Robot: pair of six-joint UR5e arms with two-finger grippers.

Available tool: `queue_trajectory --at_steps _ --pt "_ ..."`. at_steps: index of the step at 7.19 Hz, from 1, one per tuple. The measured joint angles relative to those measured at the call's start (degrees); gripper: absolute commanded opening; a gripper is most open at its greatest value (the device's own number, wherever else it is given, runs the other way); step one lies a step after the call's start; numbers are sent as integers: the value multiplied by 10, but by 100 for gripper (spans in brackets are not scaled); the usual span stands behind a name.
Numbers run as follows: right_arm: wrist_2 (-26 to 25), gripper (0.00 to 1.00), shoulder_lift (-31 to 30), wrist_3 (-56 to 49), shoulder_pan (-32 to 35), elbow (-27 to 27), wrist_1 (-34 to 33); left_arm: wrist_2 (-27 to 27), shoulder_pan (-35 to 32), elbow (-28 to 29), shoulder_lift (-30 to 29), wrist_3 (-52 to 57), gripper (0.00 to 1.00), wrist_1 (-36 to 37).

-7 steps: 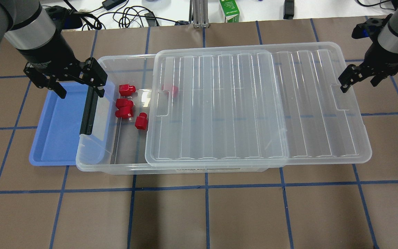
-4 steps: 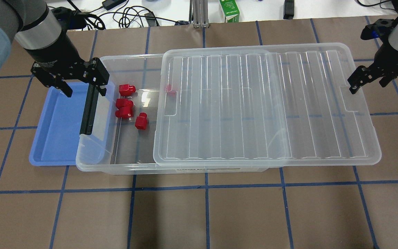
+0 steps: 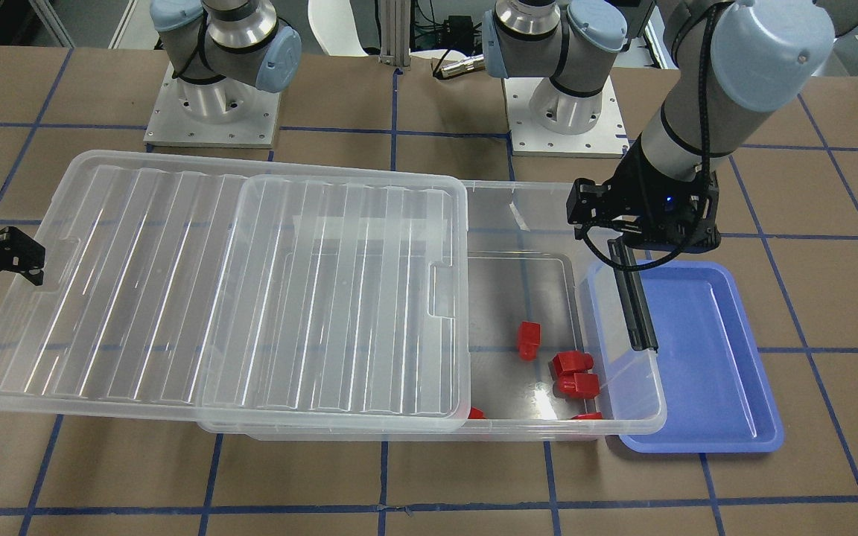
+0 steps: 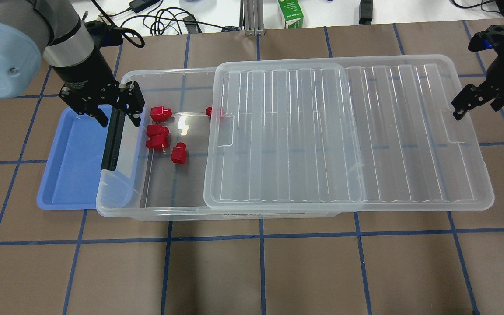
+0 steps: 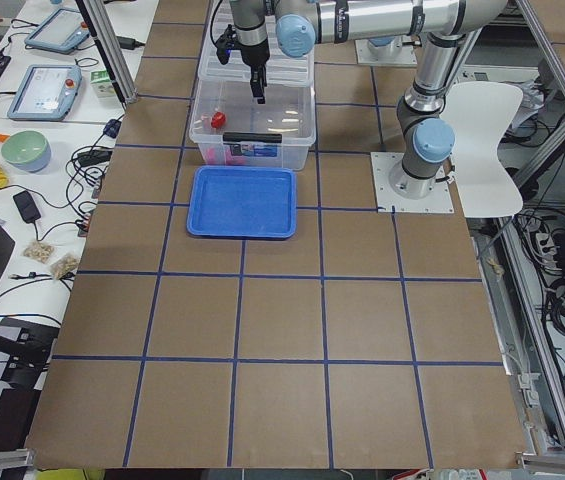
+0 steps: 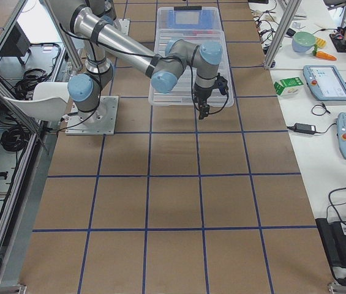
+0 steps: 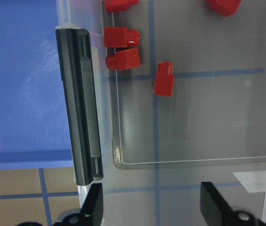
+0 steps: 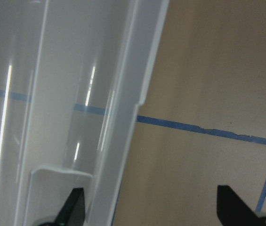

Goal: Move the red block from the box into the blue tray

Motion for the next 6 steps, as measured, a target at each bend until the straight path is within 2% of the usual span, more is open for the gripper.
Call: queue_trajectory --at_steps 3,6 --pt "6 99 -14 22 3 -14 19 -2 -1 -61 -26 10 73 86" --pt "9 100 -55 39 9 -92 141 -2 -18 -94 -65 15 73 163"
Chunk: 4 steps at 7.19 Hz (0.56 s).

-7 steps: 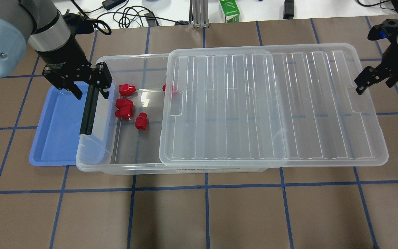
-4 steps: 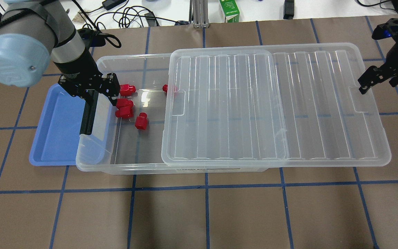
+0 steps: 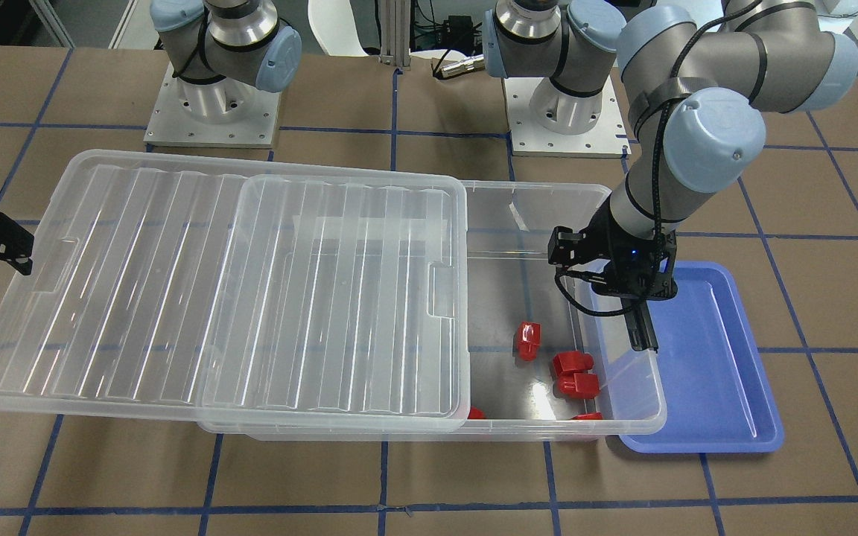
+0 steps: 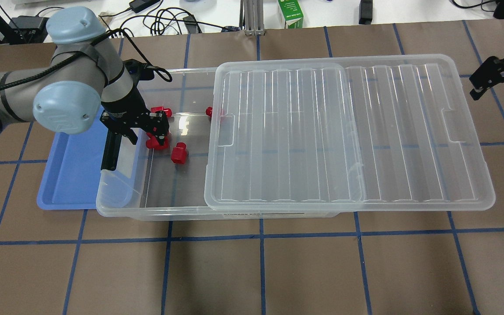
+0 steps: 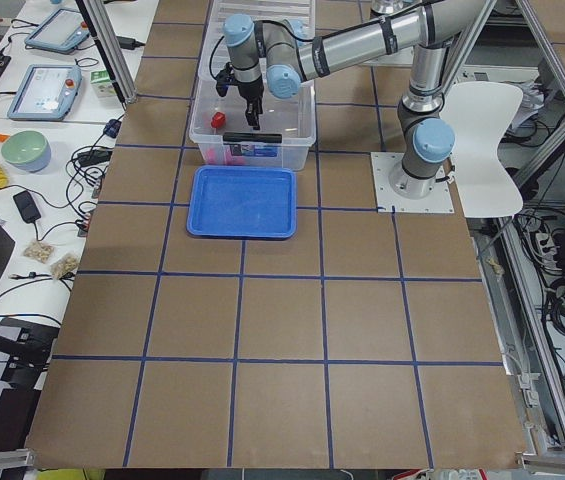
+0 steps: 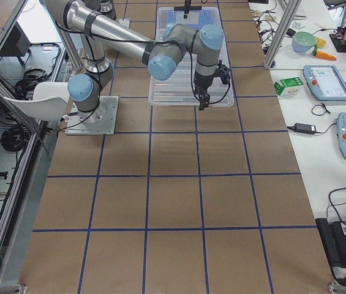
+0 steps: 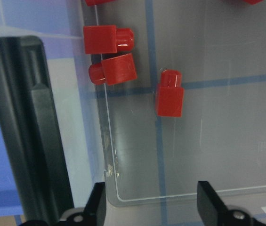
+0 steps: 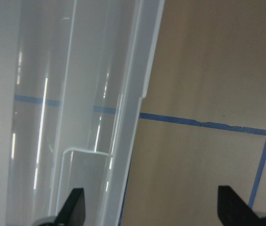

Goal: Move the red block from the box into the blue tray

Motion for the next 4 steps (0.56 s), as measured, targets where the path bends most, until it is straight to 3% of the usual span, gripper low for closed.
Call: queue_trajectory --at_steps 2,4 --pt "0 100 -45 56 16 -28 63 0 -10 -3 -26 2 72 27" --pt "1 100 -62 120 50 -30 79 -12 -12 -10 -54 2 72 58"
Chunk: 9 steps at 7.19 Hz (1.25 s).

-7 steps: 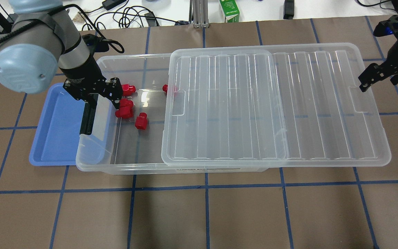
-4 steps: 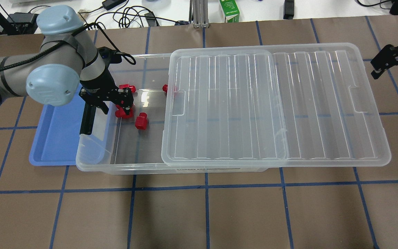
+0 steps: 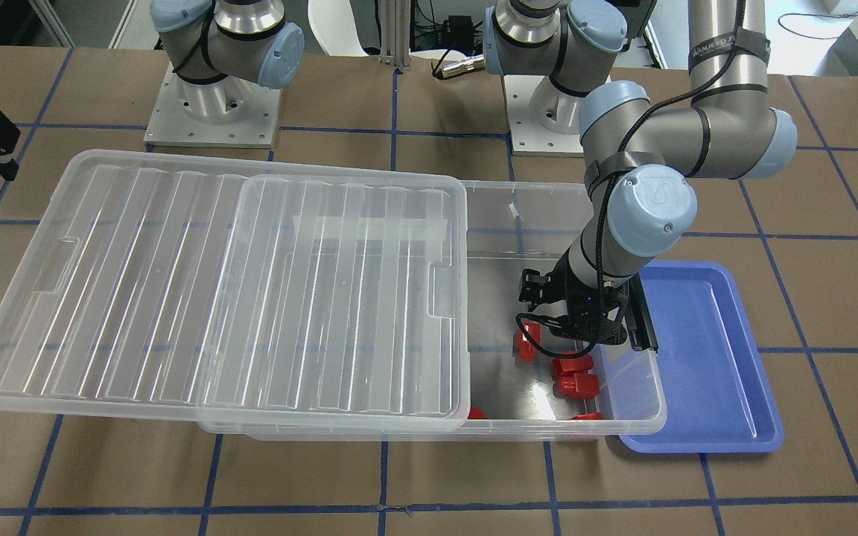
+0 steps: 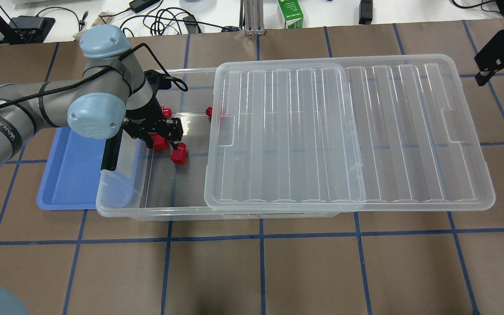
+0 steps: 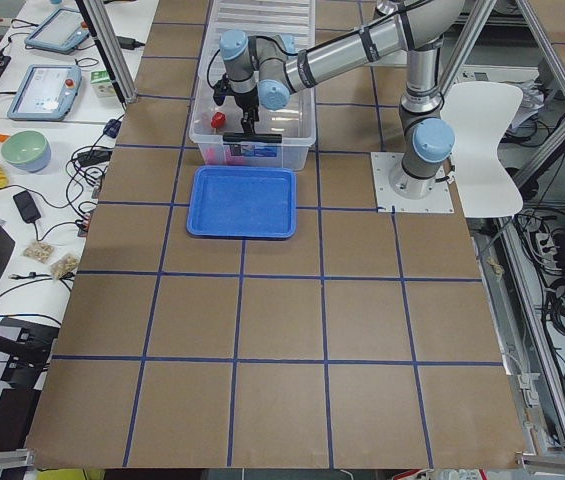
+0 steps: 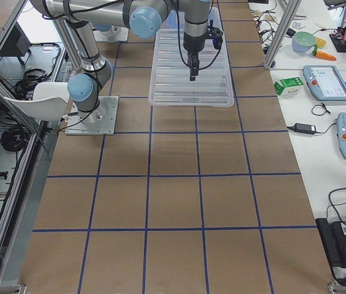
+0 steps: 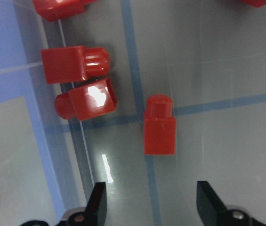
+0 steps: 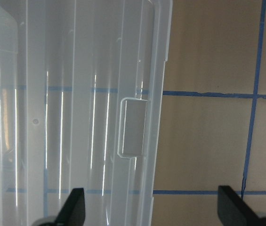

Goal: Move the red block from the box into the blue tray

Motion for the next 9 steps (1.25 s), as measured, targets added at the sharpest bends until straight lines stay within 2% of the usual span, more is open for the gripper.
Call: queue_trajectory --at_steps 4,6,7,8,9 --pt "-3 100 14 200 130 -1 -7 -14 0 -29 -42 0 71 54" --pt "0 100 29 242 165 1 -7 -15 -1 -30 -56 -3 71 62" --pt "0 100 36 242 175 3 -12 -16 -1 -30 -61 -4 50 67" --pt "0 100 43 226 180 2 -23 -17 -1 -30 -65 -5 2 73" --pt "0 100 46 197 181 0 -32 -17 -1 -29 -68 -7 0 78"
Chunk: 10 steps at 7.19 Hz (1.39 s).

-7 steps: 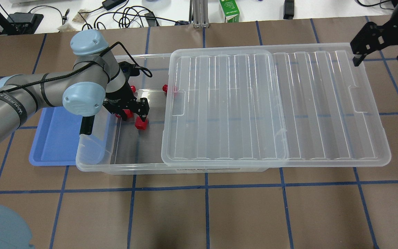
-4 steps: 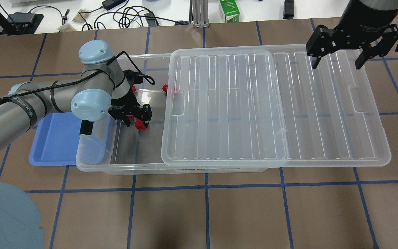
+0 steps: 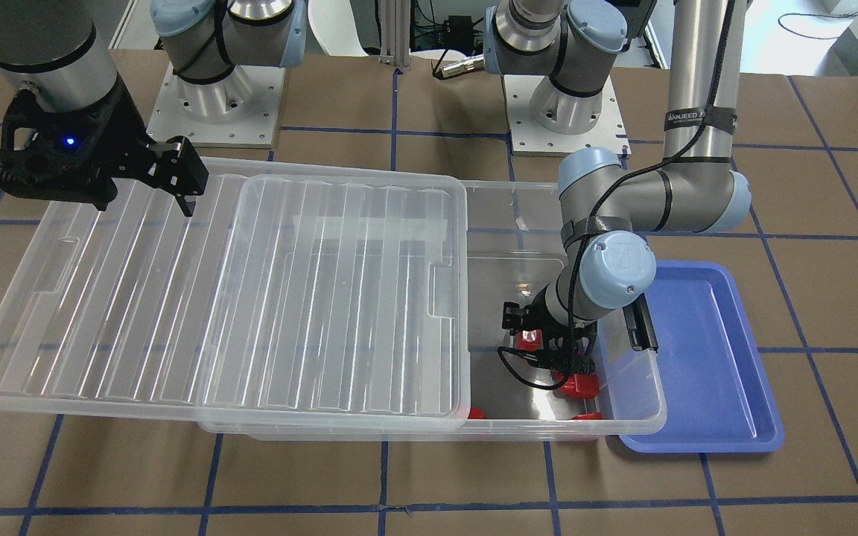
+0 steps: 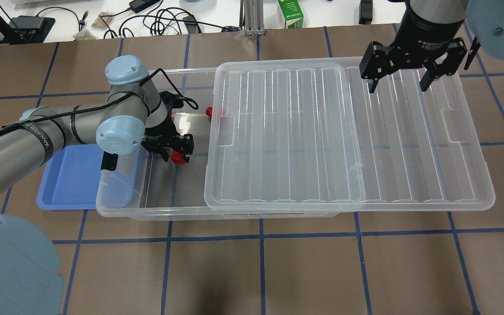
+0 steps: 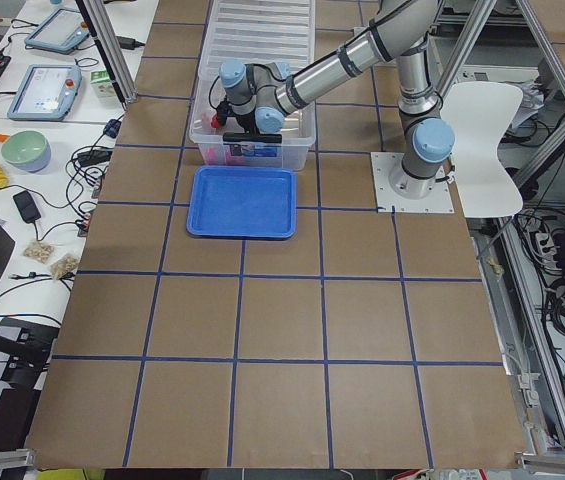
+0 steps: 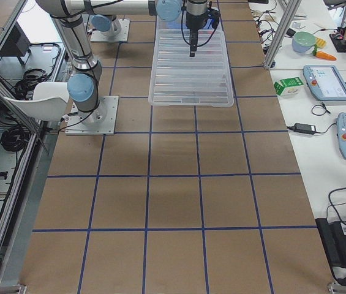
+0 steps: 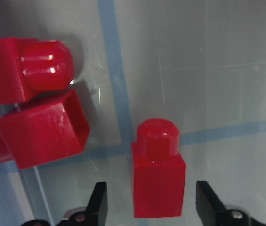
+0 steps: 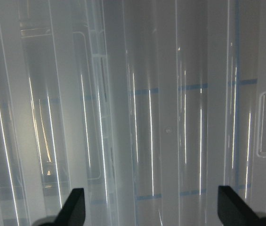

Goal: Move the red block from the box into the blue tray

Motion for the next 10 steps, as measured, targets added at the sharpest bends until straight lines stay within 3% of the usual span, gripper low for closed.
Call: queue_trajectory --at_steps 5,10 --pt "39 100 2 -39 -3 -6 -7 1 -6 26 24 -9 0 -29" --pt "37 100 0 -38 -5 -7 -9 20 20 214 89 -10 0 -294"
